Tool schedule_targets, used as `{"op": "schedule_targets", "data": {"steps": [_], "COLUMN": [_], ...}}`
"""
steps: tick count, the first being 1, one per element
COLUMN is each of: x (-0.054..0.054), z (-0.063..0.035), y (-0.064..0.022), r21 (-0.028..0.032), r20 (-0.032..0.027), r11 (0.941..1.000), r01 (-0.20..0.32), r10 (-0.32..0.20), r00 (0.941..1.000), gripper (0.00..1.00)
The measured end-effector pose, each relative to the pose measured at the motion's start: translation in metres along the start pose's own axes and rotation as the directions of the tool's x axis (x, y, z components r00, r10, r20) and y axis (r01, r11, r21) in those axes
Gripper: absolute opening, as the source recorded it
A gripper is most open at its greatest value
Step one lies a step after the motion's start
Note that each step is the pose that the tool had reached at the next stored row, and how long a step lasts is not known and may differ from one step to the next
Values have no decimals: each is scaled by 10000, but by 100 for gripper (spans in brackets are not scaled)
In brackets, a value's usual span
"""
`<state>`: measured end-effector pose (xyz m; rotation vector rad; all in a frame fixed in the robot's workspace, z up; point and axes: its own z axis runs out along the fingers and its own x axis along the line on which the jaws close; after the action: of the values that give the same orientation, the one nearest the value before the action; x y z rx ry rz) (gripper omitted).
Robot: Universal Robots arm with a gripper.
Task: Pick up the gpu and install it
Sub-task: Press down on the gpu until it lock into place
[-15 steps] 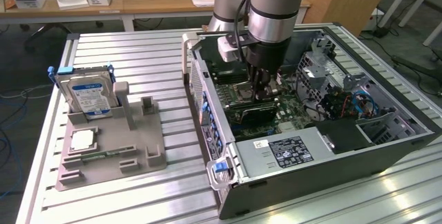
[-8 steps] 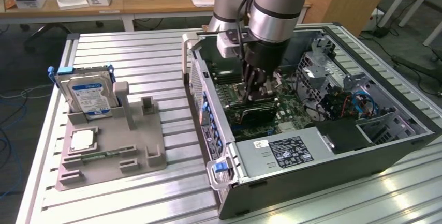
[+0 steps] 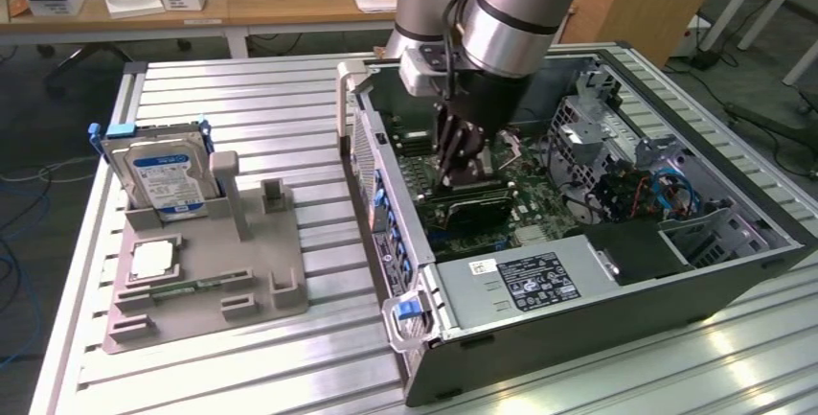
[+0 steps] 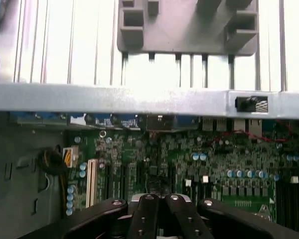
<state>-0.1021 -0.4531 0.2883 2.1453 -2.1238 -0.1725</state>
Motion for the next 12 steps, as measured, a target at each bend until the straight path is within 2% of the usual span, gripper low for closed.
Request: {"op": "schedule_targets", "data": {"steps": [3,5,7,9,10,12], "x": [-27,-52,-73,-81,-86,-106], "z": [1,1,1,1,2,6], "y": [0,-1,-1,-1,-1,-2], "r21": [-464,-743,-981,-1154,-1216,-1291], "r20": [-2,-11,-16,-13,-12,-12], "r11": [9989,9972,9952,9933,9926,9916], "r01": [-4,-8,-11,-9,-10,-12], "r10": [4,7,9,8,9,10], "r00": [10000,10000,10000,10000,10000,10000], "gripper": [10,10,10,10,10,10]}}
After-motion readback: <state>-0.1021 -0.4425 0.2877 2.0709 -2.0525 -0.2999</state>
